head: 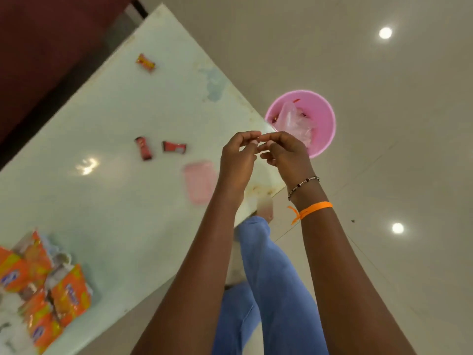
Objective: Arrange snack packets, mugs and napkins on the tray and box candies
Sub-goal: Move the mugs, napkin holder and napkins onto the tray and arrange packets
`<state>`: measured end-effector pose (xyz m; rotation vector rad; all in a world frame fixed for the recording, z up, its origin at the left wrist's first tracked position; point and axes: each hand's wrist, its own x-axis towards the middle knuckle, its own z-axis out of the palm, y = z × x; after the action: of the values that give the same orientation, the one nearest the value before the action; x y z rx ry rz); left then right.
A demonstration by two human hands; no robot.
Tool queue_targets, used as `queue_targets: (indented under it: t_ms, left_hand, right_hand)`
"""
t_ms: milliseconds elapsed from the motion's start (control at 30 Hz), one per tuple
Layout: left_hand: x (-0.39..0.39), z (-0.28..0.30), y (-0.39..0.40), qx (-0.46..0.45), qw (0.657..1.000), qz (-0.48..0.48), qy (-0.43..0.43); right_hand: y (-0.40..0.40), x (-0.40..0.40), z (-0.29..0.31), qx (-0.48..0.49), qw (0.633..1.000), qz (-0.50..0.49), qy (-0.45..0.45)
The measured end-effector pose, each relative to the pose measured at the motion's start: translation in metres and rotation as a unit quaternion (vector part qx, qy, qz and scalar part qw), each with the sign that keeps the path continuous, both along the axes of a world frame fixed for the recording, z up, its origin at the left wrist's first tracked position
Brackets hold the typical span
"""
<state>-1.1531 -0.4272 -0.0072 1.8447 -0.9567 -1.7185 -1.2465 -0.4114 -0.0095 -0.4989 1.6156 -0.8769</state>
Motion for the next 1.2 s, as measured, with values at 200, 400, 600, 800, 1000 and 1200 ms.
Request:
queue_targets:
  t_ms: [200, 400, 600, 800, 1000, 1200]
  left_hand:
    - [0.106, 0.042, 0.075, -0.055, 0.980, 0.187, 0.030]
    - [0.231, 0.069, 0.190, -0.068, 0.955, 0.289, 0.021]
    - [0.346, 0.083, 0.317, -0.068, 0.900, 0.430, 0.009]
    - [0.449, 0.092, 0.382, -0.078, 0.827, 0.557, 0.009]
    - [0.552, 0.097, 0.384, -0.091, 0.799, 0.594, 0.012]
    - [0.646, 0.100, 0.376, -0.101, 0.785, 0.611, 0.003]
  right_hand:
    - [0.048, 0.111, 0.038, -0.028, 0.993, 0.115, 0.017]
    - [0.140, 0.239, 0.067, -0.034, 0.970, 0.239, -0.010]
    - [0.243, 0.362, 0.080, -0.024, 0.938, 0.342, -0.046]
    - [0.290, 0.477, 0.087, -0.018, 0.895, 0.442, -0.066]
    - [0.283, 0.605, 0.093, -0.038, 0.871, 0.482, -0.083]
    - [0.271, 0.708, 0.096, -0.039, 0.856, 0.509, -0.078]
